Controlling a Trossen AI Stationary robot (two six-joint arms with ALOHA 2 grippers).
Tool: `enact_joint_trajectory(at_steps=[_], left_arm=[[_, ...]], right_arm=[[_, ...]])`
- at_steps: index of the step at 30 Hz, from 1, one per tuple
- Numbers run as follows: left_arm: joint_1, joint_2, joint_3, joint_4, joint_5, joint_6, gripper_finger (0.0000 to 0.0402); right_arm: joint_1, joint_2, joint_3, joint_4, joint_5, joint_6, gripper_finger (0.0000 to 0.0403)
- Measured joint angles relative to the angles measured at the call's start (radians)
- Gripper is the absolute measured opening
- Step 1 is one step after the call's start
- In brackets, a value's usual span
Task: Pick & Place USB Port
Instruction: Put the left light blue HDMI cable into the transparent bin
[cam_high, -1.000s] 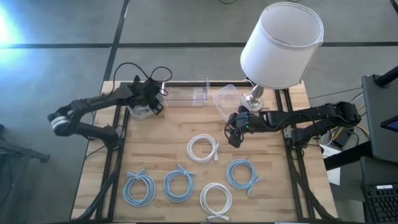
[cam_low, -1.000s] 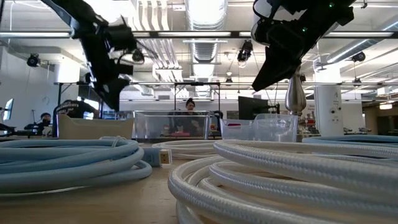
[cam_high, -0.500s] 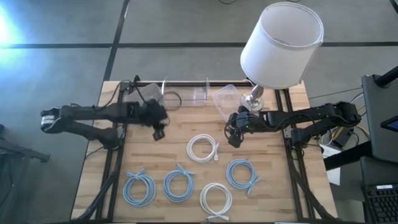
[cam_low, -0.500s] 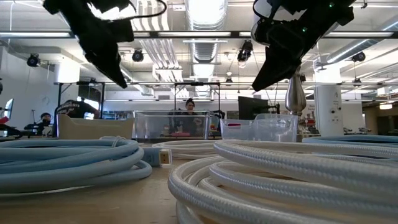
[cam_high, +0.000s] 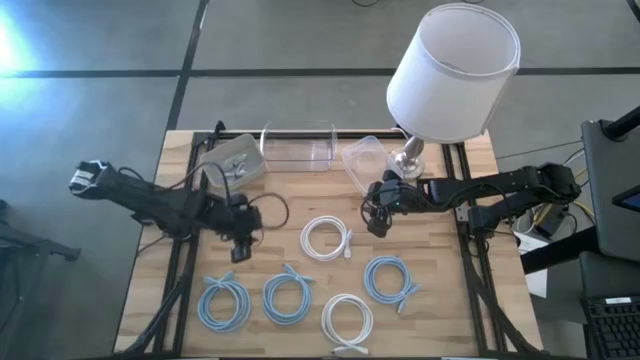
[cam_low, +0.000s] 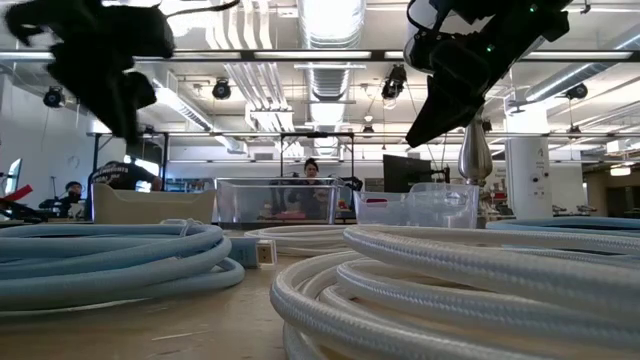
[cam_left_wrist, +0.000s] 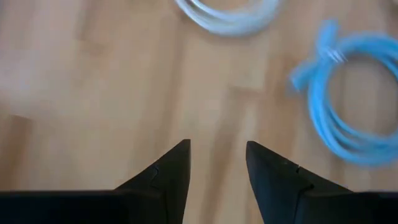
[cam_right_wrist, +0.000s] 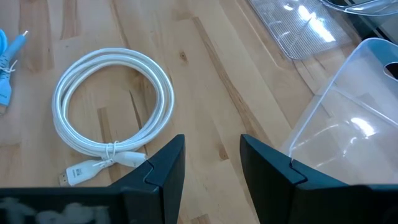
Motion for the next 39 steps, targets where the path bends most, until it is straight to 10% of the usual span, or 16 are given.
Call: enact_joint_trajectory(at_steps=[16,39], left_arm=[[-0.379,0.017,-0.193,0.122,0.151,-0.305,0.0147],[-0.536,0.331,-0.177,0.252,0.08,0.003,0.0147]], right_arm=[[0.0,0.0,-0.001,0.0,0.0,0.01,0.015],[0.0,0.0,-0.004,0.002,-0.003,0.01,0.015]])
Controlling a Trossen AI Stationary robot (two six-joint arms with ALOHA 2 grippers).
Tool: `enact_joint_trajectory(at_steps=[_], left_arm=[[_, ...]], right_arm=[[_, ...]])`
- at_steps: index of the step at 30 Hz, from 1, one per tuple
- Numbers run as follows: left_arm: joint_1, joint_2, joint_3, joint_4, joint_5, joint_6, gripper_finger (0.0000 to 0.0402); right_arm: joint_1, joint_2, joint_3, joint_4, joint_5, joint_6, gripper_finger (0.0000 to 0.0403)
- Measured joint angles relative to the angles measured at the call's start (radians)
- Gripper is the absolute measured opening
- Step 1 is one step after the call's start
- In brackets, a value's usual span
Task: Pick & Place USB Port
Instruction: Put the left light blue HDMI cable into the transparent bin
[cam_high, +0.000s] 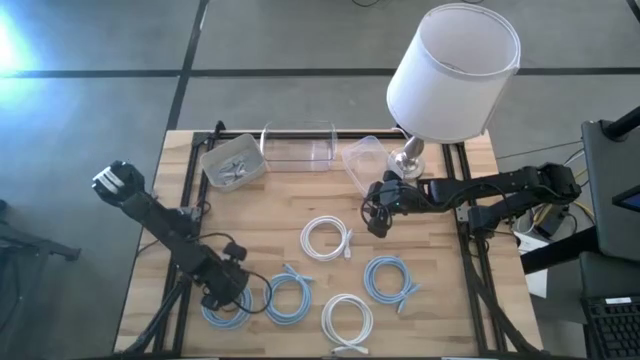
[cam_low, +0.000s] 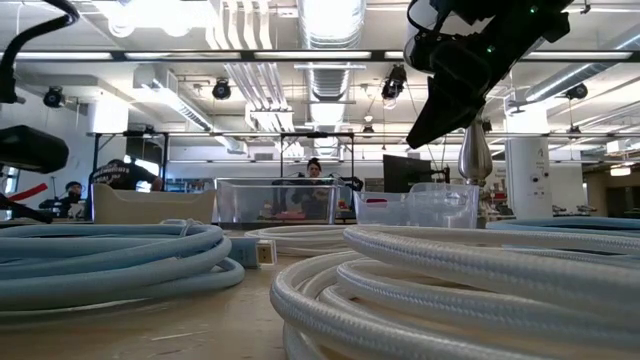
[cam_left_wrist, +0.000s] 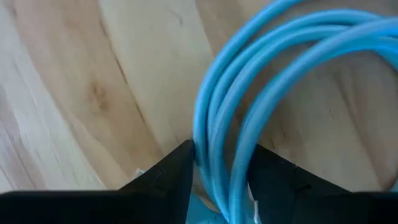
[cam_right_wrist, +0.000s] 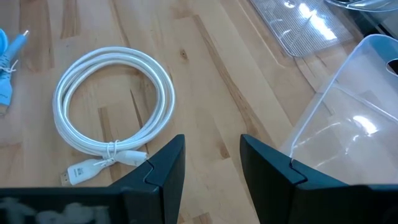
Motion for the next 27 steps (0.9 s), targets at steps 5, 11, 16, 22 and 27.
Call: enact_joint_trajectory(at_steps=[5,11,16,22,27], left_arm=[[0.0,0.025,-0.002,0.01,0.001,0.083,0.0136],[0.0,0.018,-0.002,0.019,0.008,0.126,0.0066],[0.008,-0.008,0.015,0.01,-0.036,0.14,0.0041],[0.045,-0.028,0.1,0.006,-0.296,0.184,0.0051],[0.114,-0.038,0.176,0.006,-0.471,0.32,0.0061]], right_arm=[[0.0,0.0,0.0,0.0,0.0,0.001,0.015],[0.0,0.0,0.0,0.0,0.0,0.002,0.015],[0.0,0.0,0.0,0.0,0.0,0.002,0.015],[0.0,0.0,0.0,0.007,0.0,0.001,0.015],[0.0,0.0,0.0,0.028,0.0,-0.005,0.015]])
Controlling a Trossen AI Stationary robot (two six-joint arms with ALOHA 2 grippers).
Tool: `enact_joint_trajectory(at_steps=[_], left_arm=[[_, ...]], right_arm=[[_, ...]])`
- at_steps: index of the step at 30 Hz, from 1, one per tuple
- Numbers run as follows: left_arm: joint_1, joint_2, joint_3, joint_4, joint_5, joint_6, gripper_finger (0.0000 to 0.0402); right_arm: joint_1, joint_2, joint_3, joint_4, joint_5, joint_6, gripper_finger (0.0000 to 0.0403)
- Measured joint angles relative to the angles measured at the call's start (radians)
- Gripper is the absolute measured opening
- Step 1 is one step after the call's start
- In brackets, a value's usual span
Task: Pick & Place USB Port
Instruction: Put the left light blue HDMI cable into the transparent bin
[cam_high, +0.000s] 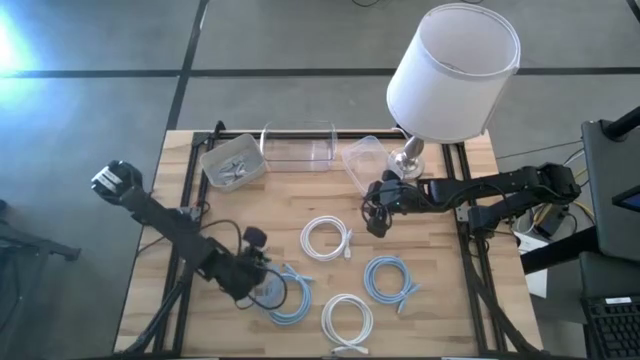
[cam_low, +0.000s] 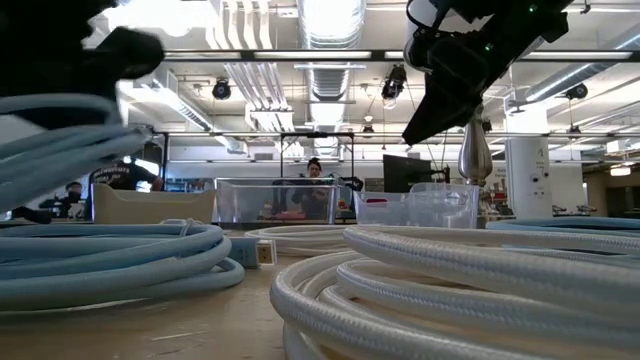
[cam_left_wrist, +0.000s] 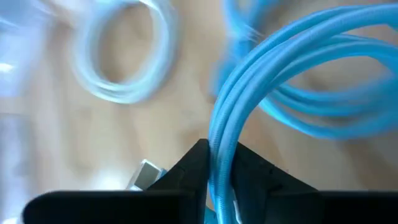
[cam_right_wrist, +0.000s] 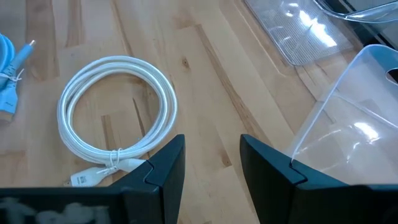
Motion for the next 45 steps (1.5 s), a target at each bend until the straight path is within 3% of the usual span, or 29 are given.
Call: enact_joint_trajectory(at_steps=[7,12,14,20,26,32,35,45], left_arm=[[0.169,-0.003,0.081,-0.002,-0.165,0.162,0.0044],[0.328,-0.003,0.133,0.003,-0.391,0.249,0.0055],[0.399,-0.003,0.157,0.014,-0.428,0.303,0.0055],[0.627,-0.003,0.205,0.151,-0.42,0.396,0.0049],[0.848,0.002,0.205,0.418,-0.417,0.484,0.0055],[1.041,0.043,0.204,0.549,-0.241,0.437,0.0052],[1.104,0.087,0.204,0.559,-0.181,0.403,0.0051],[1.209,0.287,0.204,0.717,-0.184,0.424,0.0054]], right_arm=[[0.0,0.0,0.0,0.003,0.0,-0.023,0.015],[0.0,0.0,0.0,0.005,0.0,-0.023,0.015],[0.0,0.0,0.0,0.007,0.0,-0.023,0.015],[0.0,0.0,0.0,0.012,0.0,-0.031,0.015],[0.0,0.0,0.0,0.013,0.0,-0.031,0.015],[0.0,0.0,0.0,0.015,0.0,-0.031,0.015],[0.0,0.0,0.0,0.015,0.0,-0.031,0.015],[0.0,0.0,0.0,0.015,0.0,-0.03,0.015]])
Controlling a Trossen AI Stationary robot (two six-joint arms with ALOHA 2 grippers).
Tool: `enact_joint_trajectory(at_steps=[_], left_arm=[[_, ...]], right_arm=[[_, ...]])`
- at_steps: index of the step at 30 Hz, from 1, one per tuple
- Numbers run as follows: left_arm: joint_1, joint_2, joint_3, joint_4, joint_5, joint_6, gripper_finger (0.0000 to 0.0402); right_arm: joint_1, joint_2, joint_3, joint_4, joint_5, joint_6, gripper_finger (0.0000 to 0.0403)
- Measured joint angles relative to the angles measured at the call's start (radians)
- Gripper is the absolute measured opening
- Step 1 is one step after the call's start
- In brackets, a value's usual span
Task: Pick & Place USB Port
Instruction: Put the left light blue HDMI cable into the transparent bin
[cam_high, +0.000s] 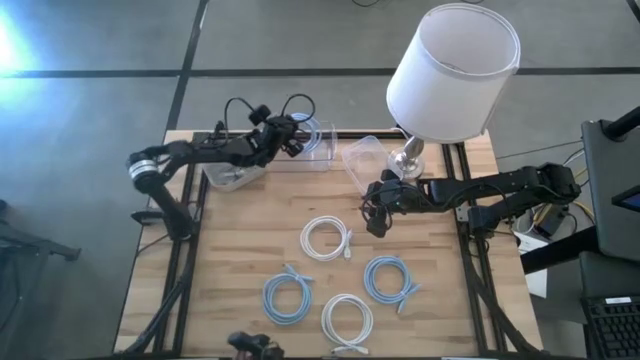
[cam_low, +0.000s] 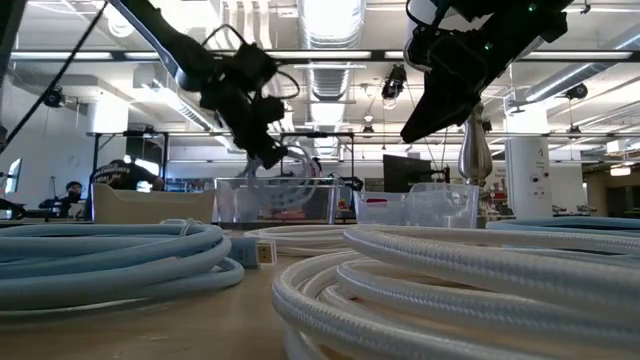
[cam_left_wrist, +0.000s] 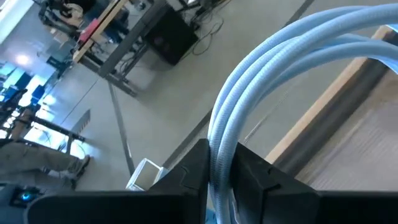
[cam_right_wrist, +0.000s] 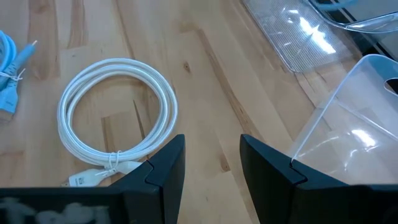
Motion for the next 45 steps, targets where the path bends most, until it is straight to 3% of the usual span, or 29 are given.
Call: enact_joint_trajectory(at_steps=[12,26,35,45], left_arm=[[0.006,0.13,0.004,0.006,0.015,0.01,0.0062],[-0.001,0.121,0.014,-0.004,0.017,0.074,0.0152],[-0.05,0.084,0.114,-0.266,0.011,0.091,0.019],[-0.083,-0.019,0.194,-0.445,0.009,0.091,0.0195]], right_arm=[[0.0,0.0,-0.003,0.001,0.0,-0.001,0.015],[0.0,0.0,-0.006,0.001,0.0,-0.023,0.015],[0.0,0.0,-0.007,0.001,0.0,-0.023,0.015],[0.0,0.0,-0.008,0.0,0.0,-0.019,0.015]])
